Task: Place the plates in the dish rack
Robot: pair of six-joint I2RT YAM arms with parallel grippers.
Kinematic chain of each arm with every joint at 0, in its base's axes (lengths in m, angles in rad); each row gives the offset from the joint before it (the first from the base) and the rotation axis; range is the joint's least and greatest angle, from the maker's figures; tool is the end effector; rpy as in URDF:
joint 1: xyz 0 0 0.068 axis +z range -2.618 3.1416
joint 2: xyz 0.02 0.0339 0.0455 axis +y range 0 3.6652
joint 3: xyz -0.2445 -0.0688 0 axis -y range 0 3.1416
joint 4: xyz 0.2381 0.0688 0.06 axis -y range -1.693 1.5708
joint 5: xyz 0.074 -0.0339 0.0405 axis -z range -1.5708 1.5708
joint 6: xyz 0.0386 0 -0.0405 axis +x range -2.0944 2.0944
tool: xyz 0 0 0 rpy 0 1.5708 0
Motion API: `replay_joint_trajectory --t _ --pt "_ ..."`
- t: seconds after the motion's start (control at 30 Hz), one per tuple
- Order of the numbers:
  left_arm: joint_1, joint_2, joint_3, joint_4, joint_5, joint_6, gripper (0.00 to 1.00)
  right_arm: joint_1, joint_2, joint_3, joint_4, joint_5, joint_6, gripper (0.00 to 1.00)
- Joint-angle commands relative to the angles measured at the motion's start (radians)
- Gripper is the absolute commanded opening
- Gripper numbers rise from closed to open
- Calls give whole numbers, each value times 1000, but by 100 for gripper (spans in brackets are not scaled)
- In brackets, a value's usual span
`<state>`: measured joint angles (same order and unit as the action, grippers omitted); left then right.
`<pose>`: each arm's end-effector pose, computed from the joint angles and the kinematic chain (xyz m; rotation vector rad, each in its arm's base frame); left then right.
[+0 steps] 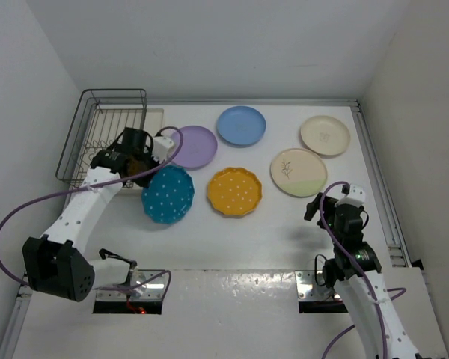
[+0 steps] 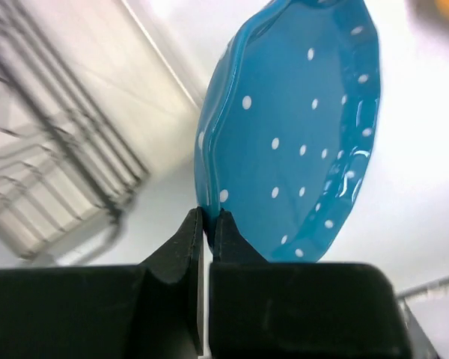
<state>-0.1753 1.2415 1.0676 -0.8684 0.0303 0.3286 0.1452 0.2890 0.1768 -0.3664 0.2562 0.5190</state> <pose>0.2387 -0.0435 0.2655 0.6616 2.5272 0.0147 0.1279 0.0088 0.1649 0.5333 1.9649 0.1550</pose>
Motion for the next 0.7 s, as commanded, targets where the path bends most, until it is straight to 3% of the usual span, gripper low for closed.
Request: replay_joint_trajectory --t 0.0,0.23,0.33,0.5,0.67 --pt "-41 -18 124 34 -24 -68 0 -2 13 47 58 -6 -24 100" --pt "-144 62 333 14 -92 -77 0 -2 9 41 61 -6 -19 100" --pt "-193 98 417 26 -191 -56 0 -1 10 46 63 -3 -17 100" --pt "-243 220 601 48 -505 -22 0 -3 16 46 72 -6 -11 100" --pt "-243 297 791 80 -662 36 0 -1 38 50 86 -14 -2 100"
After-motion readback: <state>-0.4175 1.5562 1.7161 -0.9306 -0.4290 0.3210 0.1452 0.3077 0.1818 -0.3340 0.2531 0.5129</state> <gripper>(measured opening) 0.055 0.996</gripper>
